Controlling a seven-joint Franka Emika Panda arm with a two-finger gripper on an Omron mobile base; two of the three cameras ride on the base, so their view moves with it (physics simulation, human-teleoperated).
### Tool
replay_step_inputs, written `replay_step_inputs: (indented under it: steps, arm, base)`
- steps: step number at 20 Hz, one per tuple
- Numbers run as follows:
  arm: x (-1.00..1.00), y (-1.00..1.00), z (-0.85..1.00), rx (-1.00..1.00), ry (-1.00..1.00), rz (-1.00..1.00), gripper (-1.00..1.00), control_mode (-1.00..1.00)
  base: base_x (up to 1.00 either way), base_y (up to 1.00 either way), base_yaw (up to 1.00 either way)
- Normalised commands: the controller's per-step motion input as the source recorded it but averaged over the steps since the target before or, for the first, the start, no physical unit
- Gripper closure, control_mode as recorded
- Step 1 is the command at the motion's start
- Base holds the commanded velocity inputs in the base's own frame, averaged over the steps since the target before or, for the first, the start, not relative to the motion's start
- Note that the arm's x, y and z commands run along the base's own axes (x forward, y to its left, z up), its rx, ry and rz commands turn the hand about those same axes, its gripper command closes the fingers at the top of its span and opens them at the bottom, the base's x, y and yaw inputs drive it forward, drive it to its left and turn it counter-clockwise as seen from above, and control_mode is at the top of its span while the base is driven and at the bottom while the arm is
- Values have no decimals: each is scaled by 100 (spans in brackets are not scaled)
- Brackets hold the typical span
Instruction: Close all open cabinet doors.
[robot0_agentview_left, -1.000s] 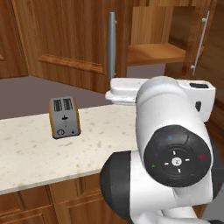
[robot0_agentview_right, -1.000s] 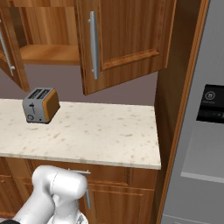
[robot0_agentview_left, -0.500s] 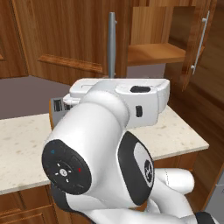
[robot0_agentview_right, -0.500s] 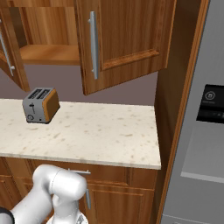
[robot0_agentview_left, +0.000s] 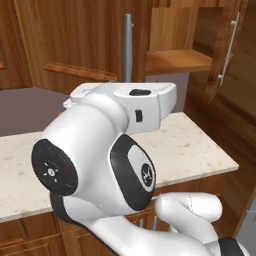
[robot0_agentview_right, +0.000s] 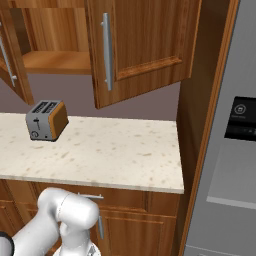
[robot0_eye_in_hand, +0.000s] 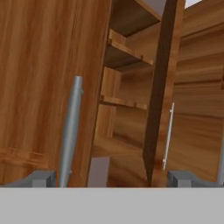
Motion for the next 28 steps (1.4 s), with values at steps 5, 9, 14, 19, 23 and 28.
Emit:
replay_step_inputs:
  steps: [5, 9, 14, 19, 23, 28]
  arm:
    - [8, 16, 0, 0, 0, 6, -100, -100]
    - [14, 23, 0, 0, 1, 13, -100, -100]
    - [38, 5, -6, 1, 4, 18, -100, -100]
    - [6, -8, -9, 0, 1, 3, -100, -100]
    - [13, 0, 0, 0, 0, 0, -100, -100]
    - [49, 0, 0, -1, 0, -2, -100, -100]
  base:
    - [0, 0, 0]
    - [0, 0, 0]
    - [0, 0, 0]
    - [0, 0, 0]
    - [0, 0, 0]
    - [0, 0, 0]
